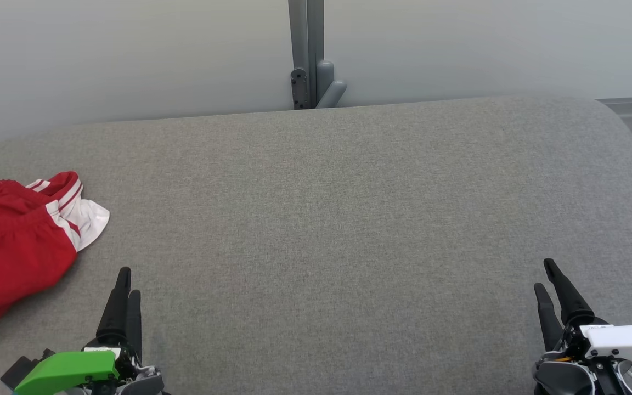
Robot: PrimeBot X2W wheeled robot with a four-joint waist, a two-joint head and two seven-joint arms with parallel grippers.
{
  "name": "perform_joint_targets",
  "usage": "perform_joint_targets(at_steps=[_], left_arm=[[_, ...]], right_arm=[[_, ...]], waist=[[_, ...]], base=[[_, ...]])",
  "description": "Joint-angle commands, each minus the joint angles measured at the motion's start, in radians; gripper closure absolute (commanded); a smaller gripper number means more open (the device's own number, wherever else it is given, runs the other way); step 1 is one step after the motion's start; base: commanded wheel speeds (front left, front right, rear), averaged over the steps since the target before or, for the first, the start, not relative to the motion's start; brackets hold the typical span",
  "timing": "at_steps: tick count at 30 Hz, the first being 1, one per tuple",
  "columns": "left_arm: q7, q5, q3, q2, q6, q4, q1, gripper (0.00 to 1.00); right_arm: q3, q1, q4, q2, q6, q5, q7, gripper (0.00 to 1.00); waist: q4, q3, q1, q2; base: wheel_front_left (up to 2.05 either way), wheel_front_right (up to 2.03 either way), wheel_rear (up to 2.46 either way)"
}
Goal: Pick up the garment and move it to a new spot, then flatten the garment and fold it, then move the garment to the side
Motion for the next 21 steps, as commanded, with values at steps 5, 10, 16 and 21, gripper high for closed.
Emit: perform_joint_targets(at_steps=[5, 10, 16, 21], left_arm=[[-0.028, 0.048, -0.015, 0.013, -0.003, -0.022, -0.051, 0.00], [-0.050, 0.165, -0.003, 0.013, -0.003, -0.037, -0.071, 0.00], [-0.074, 0.324, -0.004, 0.009, -0.004, -0.076, -0.090, 0.00], [-0.090, 0.432, -0.017, 0.010, -0.004, -0.097, -0.098, 0.00]], right_arm=[[0.015, -0.037, -0.020, -0.021, 0.000, -0.051, -0.032, 0.00], [0.013, -0.056, -0.032, -0.029, 0.000, -0.167, -0.057, 0.00], [0.016, -0.073, -0.071, -0.028, 0.000, -0.338, -0.085, 0.00], [0.024, -0.079, -0.094, -0.027, 0.000, -0.437, -0.103, 0.00]], waist=[[0.000, 0.001, 0.0000, 0.0000], [0.000, 0.003, 0.0000, 0.0000], [0.000, 0.005, 0.0000, 0.0000], [0.001, 0.005, 0.0000, 0.0000]], base=[[0.00, 0.00, 0.00], [0.00, 0.00, 0.00], [0.00, 0.00, 0.00], [0.00, 0.00, 0.00]])
